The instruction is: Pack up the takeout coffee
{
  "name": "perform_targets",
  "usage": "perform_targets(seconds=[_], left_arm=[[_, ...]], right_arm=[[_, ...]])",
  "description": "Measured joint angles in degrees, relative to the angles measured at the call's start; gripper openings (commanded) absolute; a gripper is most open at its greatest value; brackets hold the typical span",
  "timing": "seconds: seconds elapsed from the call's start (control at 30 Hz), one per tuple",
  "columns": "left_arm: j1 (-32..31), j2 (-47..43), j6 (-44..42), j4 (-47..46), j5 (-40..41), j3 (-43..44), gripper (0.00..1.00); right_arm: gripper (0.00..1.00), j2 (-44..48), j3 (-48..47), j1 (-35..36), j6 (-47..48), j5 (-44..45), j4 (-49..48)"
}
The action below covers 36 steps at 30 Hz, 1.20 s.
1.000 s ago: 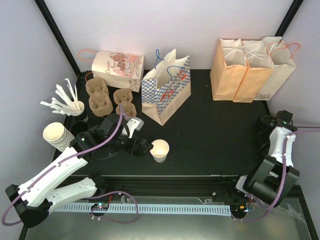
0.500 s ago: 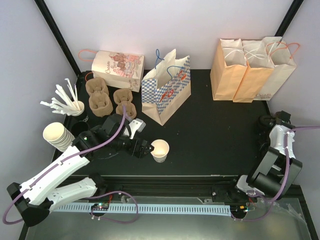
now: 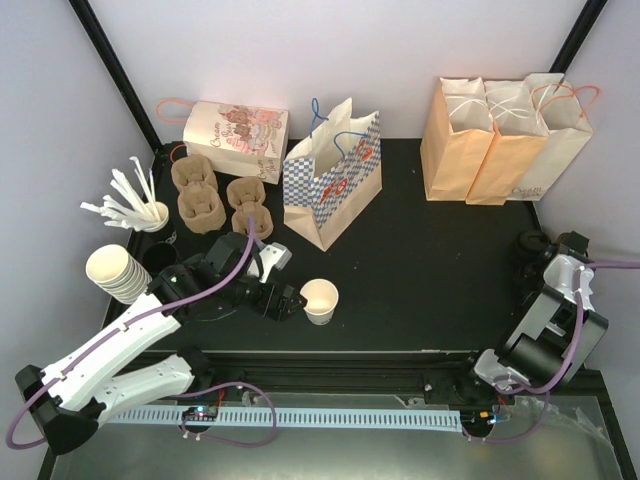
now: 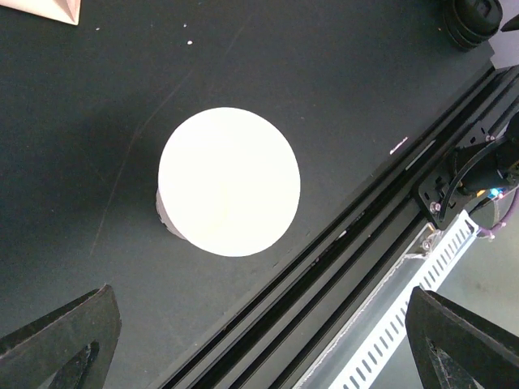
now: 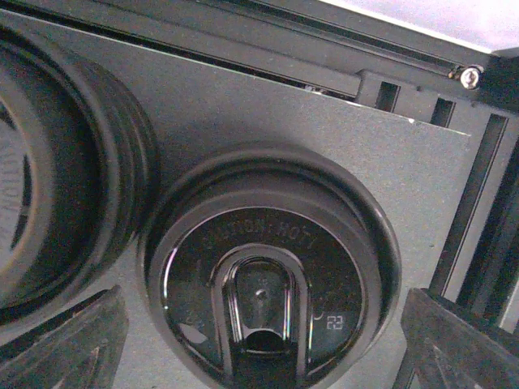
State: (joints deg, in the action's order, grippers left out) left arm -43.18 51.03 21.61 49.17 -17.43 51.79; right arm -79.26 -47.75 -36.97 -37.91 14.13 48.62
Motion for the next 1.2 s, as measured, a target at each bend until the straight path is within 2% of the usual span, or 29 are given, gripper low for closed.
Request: perform_targets(seconds=[0.27,0.47,0.77,1.03,1.2], left_arm=[[0.00,0.11,-0.26,-0.02,-0.42,-0.17,0.99],[0.00,0.11,-0.28,-0.04,-0.52,-0.63,0.99],[0.00,0.09,-0.50,-0.04,-0.50,-0.63,0.99],[0.00,0.09,-0.57,-0.04,-0.48,-0.63,0.99],[0.00,0.09,-0.61,-0.04,-0.50,-0.68,0.99]], right_arm=[[0.90,-0.92,0.48,-0.46,-0.09,-0.15,-0.66],[0.92,-2.23,0.50,-0.46,-0.46,-0.13,-0.66],[0.83,-2.58,0.55,-0.46,-1.18,0.11,-0.70],[0.84,-1.11,0.52,-0.46,-1.79,0.37,0.57],[0.84,2.99,0.52,-0.46,-1.88,0.33,1.66]])
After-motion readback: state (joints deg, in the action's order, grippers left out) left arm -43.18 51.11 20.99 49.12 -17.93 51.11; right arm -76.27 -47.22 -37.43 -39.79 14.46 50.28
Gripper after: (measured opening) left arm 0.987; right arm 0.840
